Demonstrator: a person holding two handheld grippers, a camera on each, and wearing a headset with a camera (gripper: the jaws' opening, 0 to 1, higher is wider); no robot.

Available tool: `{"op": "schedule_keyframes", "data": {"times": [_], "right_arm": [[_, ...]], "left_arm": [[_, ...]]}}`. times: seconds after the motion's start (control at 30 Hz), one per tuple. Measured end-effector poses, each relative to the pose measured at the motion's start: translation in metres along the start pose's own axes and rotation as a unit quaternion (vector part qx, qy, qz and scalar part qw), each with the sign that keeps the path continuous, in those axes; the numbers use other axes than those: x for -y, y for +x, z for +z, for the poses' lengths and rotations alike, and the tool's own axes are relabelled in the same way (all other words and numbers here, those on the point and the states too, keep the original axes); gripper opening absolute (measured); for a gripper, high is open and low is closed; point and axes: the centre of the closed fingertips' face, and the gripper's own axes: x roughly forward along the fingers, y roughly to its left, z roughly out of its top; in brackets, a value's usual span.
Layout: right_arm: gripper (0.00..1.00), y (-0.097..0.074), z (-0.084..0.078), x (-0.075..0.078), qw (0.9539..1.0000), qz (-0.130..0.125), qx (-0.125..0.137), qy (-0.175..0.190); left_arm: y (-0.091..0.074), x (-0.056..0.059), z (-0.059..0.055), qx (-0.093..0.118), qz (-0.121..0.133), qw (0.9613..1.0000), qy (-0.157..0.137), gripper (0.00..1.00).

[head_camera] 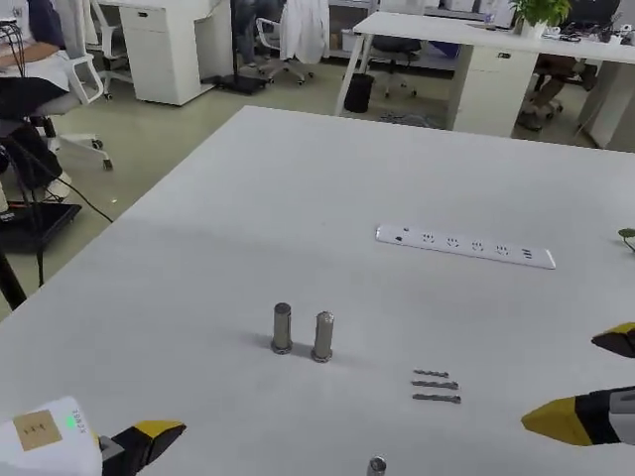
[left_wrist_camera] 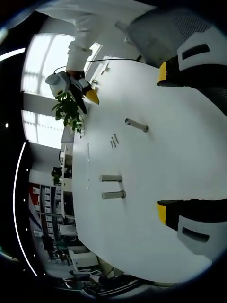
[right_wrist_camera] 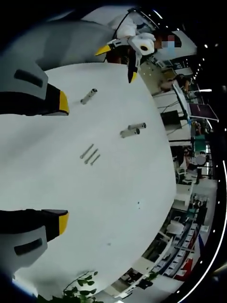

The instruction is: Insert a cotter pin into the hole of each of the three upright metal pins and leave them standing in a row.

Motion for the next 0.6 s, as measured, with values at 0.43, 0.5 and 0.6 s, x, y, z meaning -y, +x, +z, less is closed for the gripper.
{"op": "schedule_keyframes", "data": {"times": [0.43,0.5,0.6], "right_arm": [[0.71,0.028,0.043,0.008,0.9985,0.042,-0.010,-0.034],[0.71,0.033,0.048,0.008,0.9979,0.048,-0.012,-0.042],[0.69,0.040,0.047,0.006,0.9956,0.062,-0.029,-0.065]], "left_arm": [[-0.005,0.001,0.010,0.017,0.005,0.9998,0.010,0.99],[-0.006,0.004,0.011,0.019,0.004,0.9998,0.010,0.99],[-0.007,0.006,0.012,0.022,0.003,0.9997,0.006,0.99]]}}
